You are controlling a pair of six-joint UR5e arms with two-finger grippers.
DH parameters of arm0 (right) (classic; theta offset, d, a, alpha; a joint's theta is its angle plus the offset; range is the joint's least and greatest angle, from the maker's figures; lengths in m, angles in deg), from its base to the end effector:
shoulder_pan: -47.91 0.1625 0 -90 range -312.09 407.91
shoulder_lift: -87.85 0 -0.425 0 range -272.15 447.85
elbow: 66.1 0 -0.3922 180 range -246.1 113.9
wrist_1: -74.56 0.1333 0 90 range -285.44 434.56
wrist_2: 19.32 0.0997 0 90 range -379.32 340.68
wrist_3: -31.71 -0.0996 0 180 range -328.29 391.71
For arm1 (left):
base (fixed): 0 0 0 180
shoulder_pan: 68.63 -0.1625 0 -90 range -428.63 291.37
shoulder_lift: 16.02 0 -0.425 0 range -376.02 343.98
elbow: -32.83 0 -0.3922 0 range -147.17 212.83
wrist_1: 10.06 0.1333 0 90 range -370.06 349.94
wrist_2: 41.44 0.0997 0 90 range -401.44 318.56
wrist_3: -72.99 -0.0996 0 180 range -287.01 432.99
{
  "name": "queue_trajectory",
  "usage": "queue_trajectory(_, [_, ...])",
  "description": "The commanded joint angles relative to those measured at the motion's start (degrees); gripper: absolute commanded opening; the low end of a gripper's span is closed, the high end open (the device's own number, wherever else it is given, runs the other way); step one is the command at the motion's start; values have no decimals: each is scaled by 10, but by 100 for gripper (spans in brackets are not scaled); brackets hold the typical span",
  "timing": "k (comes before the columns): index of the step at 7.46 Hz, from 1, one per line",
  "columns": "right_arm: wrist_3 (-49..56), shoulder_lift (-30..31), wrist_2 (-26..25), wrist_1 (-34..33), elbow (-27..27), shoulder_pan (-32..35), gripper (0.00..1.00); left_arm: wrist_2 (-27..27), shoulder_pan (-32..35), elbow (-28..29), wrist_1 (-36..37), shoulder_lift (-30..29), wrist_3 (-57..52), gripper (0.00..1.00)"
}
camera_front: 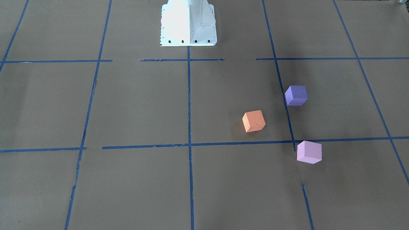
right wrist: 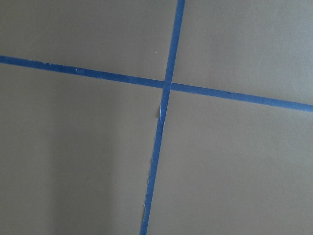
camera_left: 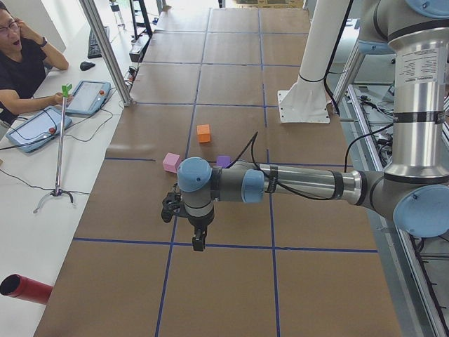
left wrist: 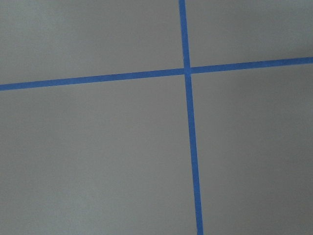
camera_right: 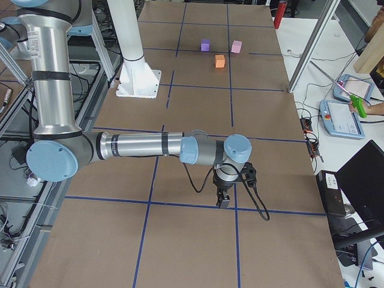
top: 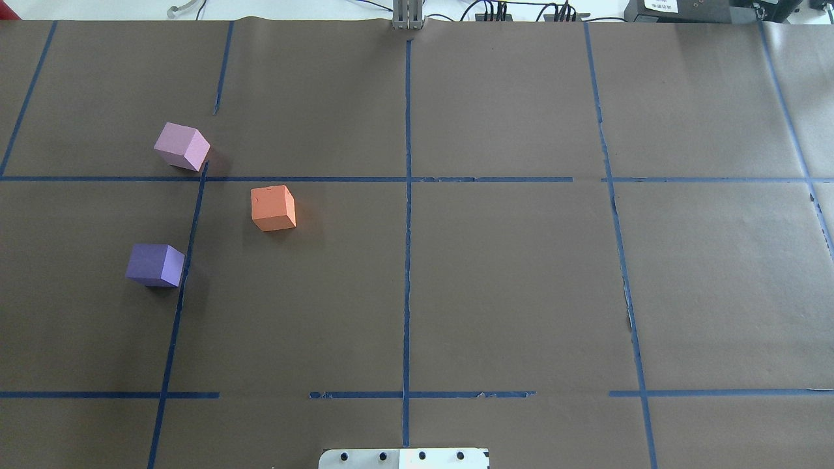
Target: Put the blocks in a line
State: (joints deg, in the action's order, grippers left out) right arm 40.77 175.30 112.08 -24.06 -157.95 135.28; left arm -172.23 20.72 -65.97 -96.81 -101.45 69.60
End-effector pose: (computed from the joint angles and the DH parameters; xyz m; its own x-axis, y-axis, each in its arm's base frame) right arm 0.0442 -0.5064 0.6388 0.7350 -0.1429 0.6629 0.1635 0.9860 0.0312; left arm -0.0630 -0.4590 0.6309 0.7549 0.0788 -0.6510 -0.0561 0.9969 0.0557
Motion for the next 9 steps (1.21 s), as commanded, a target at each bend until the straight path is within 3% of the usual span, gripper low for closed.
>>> queue_trajectory(1, [0,0,0,0,0,0,100,2,-1,-3,3,-5,0,100])
queue_trajectory(3, [0,0,0,0,0,0,100,-6,-2,-10,9,-20,6,100])
queue_trajectory(4, [0,0,0,0,0,0,100,-7,-8,-22,37,-66,40,100])
queue_trajectory(7, [0,0,0,0,0,0,100,-45,-127,-25,146,-245,218,100])
queue_trajectory(9, [0,0,0,0,0,0,100,-60,-227,-20,126,-300,341,100])
